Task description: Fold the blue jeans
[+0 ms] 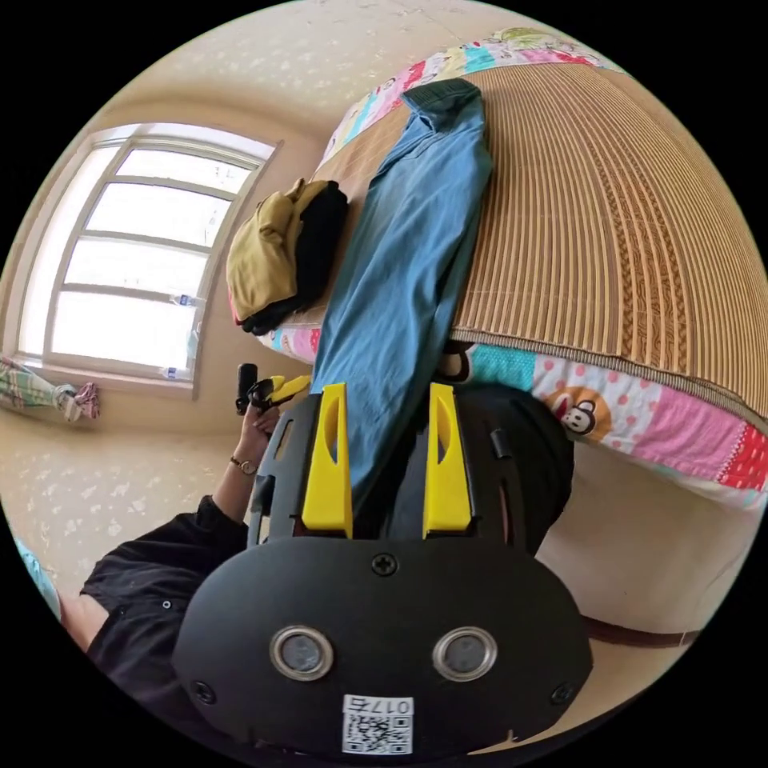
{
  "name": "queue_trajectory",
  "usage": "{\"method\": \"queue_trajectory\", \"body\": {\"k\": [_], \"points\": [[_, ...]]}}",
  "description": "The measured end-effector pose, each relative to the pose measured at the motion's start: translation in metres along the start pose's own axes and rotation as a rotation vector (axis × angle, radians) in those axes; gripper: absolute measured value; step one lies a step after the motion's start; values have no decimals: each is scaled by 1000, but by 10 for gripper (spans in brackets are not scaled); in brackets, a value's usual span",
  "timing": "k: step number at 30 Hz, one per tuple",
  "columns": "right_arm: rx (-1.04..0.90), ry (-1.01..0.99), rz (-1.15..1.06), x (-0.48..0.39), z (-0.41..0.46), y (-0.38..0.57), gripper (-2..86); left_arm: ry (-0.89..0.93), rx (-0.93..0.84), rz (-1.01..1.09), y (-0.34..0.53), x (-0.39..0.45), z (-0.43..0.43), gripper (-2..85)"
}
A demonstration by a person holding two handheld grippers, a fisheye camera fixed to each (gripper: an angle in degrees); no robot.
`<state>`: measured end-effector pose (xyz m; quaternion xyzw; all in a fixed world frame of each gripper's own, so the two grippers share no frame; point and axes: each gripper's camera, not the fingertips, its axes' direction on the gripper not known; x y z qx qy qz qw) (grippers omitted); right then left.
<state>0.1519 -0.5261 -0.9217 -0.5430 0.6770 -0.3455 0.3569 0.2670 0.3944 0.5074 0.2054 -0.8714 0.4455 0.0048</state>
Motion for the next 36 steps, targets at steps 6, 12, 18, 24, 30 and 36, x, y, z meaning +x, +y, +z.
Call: {"method": "queue_trajectory", "body": {"k": [6, 12, 18, 24, 30, 36], "points": [[-66, 15, 37, 16, 32, -16, 141, 115, -31, 21, -14, -14, 40, 162], [-66, -64, 37, 30, 36, -15, 115, 339, -117, -10, -10, -31, 64, 144], [-42, -221, 3, 38, 10, -3, 39, 494, -42, 44, 5, -27, 55, 11], [-1, -297, 81, 59, -8, 17, 60, 351, -147, -14, 20, -31, 71, 123], [-43, -281, 74, 56, -5, 32, 40, 403, -137, -15, 48, -37, 97, 12], [142, -507, -94, 46, -79, 69, 21, 447, 28, 209, 97, 38, 65, -8]]}}
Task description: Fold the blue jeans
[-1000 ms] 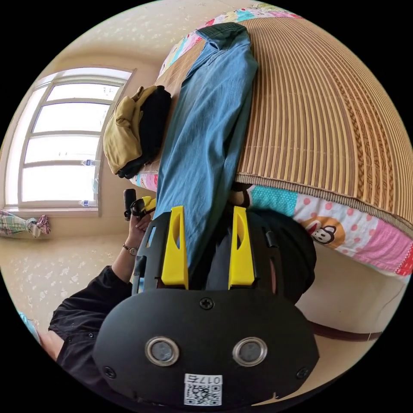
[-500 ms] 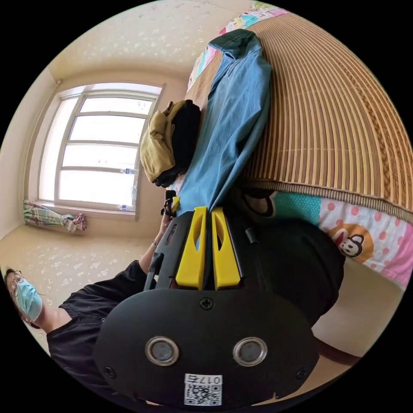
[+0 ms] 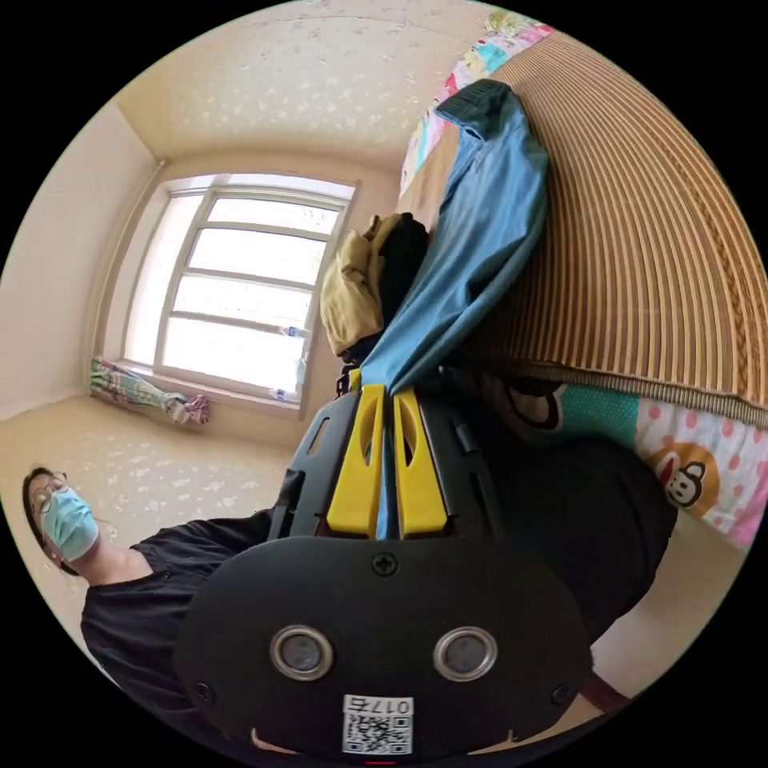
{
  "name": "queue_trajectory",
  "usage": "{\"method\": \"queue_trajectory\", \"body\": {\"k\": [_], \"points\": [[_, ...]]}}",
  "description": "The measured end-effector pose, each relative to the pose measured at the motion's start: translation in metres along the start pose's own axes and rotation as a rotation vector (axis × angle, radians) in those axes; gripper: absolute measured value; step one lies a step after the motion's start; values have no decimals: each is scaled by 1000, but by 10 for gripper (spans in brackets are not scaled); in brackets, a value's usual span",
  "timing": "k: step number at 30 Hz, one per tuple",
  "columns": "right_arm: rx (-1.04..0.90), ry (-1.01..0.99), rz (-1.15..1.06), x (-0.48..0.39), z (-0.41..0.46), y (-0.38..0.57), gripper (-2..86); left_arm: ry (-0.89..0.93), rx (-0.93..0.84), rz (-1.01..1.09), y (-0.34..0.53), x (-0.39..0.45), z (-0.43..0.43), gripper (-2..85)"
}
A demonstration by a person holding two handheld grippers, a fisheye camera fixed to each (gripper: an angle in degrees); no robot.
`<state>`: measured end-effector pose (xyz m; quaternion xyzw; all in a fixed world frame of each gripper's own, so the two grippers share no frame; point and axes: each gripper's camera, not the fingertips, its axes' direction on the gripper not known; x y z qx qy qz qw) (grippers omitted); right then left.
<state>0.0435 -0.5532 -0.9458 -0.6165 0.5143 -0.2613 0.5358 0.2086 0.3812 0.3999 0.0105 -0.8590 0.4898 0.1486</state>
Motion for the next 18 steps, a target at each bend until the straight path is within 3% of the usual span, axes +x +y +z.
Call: {"method": "queue_trajectory", "body": {"k": [5, 10, 18], "points": [[80, -152, -210, -70, -50, 14, 14, -33, -4, 287, 14, 126, 26, -9], [143, -223, -556, -205, -113, 46, 13, -76, -37, 593, 34, 275, 57, -9], [250, -95, -985, -427, -184, 120, 13, -22, -25, 1060, 115, 519, 110, -9]]}}
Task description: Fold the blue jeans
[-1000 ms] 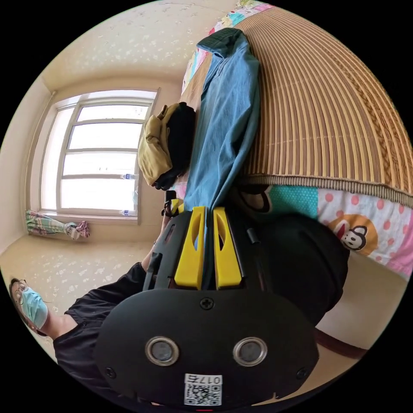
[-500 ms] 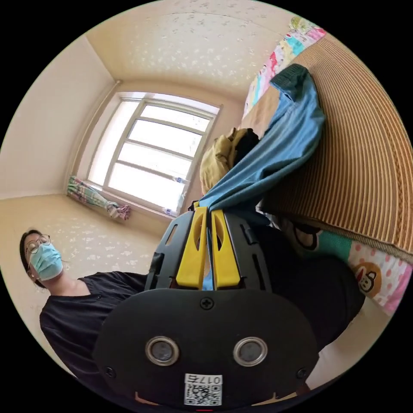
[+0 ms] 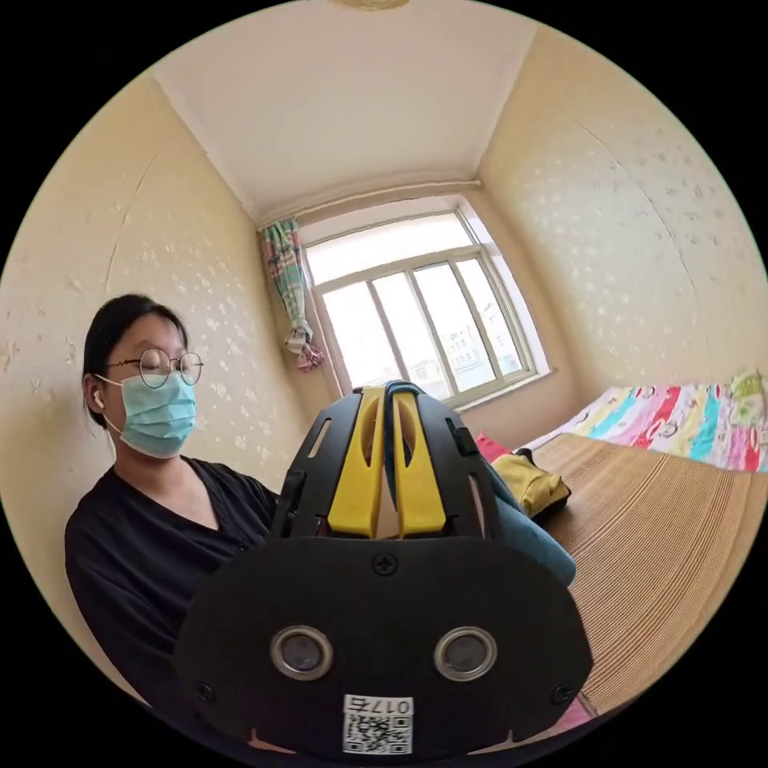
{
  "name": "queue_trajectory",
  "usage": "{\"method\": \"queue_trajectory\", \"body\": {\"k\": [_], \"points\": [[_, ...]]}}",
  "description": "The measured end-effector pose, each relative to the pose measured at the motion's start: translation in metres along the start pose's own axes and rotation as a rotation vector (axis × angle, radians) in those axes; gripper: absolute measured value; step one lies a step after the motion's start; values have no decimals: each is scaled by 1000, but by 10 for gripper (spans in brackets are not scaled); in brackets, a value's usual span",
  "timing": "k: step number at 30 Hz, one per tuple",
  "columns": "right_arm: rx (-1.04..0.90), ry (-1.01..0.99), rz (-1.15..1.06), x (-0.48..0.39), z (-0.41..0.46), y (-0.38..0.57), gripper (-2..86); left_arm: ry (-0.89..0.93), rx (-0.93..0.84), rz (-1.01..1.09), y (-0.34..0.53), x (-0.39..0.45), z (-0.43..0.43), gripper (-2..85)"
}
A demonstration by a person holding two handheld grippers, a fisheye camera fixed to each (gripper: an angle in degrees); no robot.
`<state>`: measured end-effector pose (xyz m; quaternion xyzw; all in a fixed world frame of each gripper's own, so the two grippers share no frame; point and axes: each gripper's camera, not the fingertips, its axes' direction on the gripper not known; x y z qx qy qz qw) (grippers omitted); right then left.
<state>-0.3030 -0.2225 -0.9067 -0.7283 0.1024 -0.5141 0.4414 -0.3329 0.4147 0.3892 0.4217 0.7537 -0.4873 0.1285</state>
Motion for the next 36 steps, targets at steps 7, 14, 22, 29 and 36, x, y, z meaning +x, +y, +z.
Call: {"method": "queue_trajectory", "body": {"k": [7, 14, 22, 29, 36], "points": [[22, 16, -250, -122, -4, -80, 13, -116, 89, 239, -72, 119, 14, -9], [-14, 238, -63, -82, 13, -94, 13, -287, -10, -49, -86, 32, 53, -9], [-288, 520, 324, 135, 53, 8, 10, -231, -166, -551, 80, -221, 100, -9], [-350, 479, 427, 169, 70, 101, 10, -243, -327, -597, 199, -251, 111, -9], [-441, 284, 504, 124, 84, 208, 17, -149, -445, -679, 327, -191, 96, -8]]}}
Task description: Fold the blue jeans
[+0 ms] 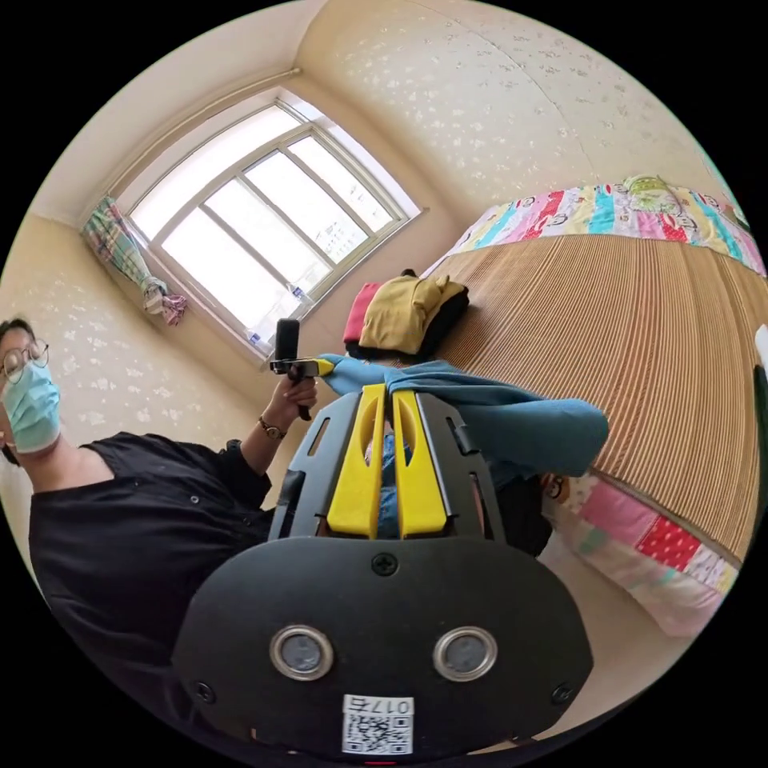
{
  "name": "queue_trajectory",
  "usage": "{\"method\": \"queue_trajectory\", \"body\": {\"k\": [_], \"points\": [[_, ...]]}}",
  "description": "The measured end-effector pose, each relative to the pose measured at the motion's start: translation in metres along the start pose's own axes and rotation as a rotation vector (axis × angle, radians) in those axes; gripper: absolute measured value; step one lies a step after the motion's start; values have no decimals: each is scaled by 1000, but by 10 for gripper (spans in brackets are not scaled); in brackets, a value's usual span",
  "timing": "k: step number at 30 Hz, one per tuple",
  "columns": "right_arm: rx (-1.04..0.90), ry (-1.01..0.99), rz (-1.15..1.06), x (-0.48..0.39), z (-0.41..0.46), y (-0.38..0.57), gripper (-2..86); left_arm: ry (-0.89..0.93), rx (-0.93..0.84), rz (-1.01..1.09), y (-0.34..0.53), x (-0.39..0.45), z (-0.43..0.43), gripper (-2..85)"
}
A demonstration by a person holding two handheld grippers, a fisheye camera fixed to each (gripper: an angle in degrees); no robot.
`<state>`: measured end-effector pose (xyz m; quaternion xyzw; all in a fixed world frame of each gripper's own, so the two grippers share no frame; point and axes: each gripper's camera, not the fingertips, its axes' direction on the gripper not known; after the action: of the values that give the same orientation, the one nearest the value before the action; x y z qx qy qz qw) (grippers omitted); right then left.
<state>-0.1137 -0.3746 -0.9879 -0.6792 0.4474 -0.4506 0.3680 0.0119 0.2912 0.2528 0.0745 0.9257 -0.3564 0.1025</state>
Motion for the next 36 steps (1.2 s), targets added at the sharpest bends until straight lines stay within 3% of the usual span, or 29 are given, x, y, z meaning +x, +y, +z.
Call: {"method": "queue_trajectory", "body": {"k": [7, 9, 12, 15, 19, 24, 29, 36], "points": [[-260, -60, 70, -3, 89, 112, 59, -52, -149, -266, 114, -49, 14, 25], [-293, -112, 117, 11, 96, 122, 80, -60, -126, -394, 135, -76, 3, 97], [-199, -177, 238, 43, 80, 125, 81, 35, 3, -477, 139, -104, -18, 153], [-86, -223, 345, 72, 61, 121, 83, 54, 40, -443, 115, -109, -22, 156], [-45, -180, 433, 89, 57, 116, 101, -46, -69, -406, 81, -106, -7, 157], [-116, -214, 416, 81, 92, 116, 109, -45, 15, -462, 97, -116, -19, 142], [-25, -174, 362, 60, 104, 108, 102, -107, 32, -438, 111, -105, -39, 130], [-204, -124, 322, 44, 150, 68, 86, -63, -60, -357, 100, -93, -43, 3]]}}
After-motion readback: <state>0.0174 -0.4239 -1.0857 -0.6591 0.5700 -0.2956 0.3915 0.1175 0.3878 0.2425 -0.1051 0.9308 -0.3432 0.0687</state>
